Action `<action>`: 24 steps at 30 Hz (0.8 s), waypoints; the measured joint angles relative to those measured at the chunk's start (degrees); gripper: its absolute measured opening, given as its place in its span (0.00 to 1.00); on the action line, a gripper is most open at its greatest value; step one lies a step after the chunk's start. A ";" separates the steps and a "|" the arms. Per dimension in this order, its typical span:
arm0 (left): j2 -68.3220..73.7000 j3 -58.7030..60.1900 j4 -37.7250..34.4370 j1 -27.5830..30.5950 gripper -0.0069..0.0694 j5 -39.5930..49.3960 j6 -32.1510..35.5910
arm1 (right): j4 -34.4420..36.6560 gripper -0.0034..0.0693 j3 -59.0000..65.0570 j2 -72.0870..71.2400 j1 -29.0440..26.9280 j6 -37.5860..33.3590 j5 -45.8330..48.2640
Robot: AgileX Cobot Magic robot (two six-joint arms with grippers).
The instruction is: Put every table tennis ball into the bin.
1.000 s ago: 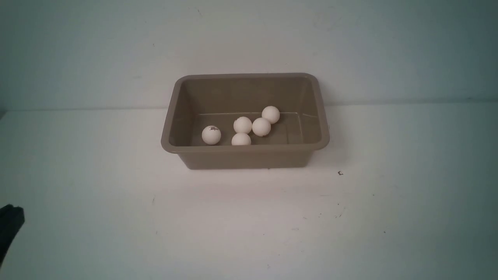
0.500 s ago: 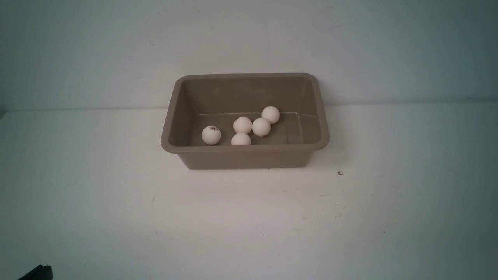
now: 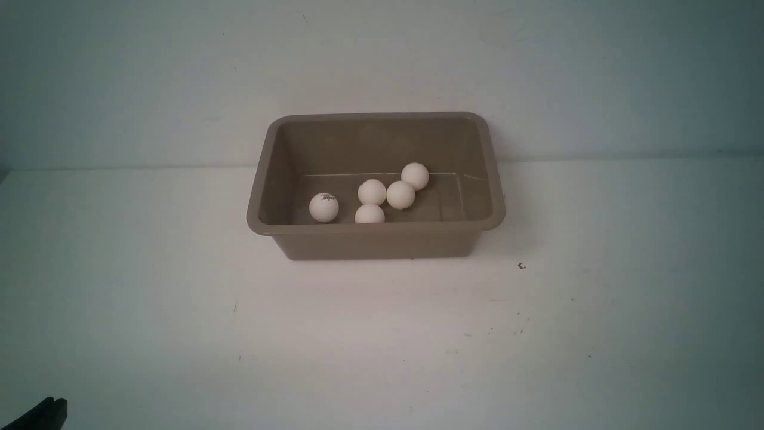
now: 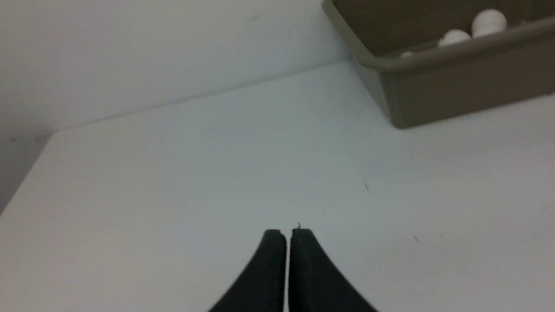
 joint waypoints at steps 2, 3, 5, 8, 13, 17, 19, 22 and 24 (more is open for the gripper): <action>0.00 0.00 -1.45 0.00 0.09 -2.90 0.00 | 0.00 0.02 0.00 0.00 0.00 0.00 0.18; 0.00 0.00 -3.34 0.00 0.09 -5.48 0.00 | 0.00 0.02 0.00 0.00 0.00 0.00 0.30; 0.00 0.00 -4.61 0.00 0.09 -8.22 -1.00 | 0.00 0.02 0.00 0.00 0.00 0.00 0.59; 0.00 0.00 -0.63 0.00 0.09 -8.16 -6.06 | 0.00 0.02 0.00 0.00 0.00 0.00 0.79; 0.00 0.00 20.69 0.00 0.09 -1.53 -26.93 | 0.00 0.02 0.00 0.00 0.00 0.00 0.83; 0.00 0.00 32.48 0.00 0.09 5.78 -40.19 | 0.00 0.02 0.00 0.00 0.00 0.00 0.83; 0.00 0.00 34.39 0.00 0.09 8.46 -41.93 | 0.05 0.02 0.00 0.00 0.00 0.00 0.83; 0.00 0.00 34.93 0.00 0.09 8.67 -42.45 | 0.05 0.02 0.00 0.00 0.00 0.00 0.83; 0.00 0.00 35.27 0.00 0.09 8.67 -42.54 | 0.05 0.02 0.00 0.00 0.00 0.00 0.83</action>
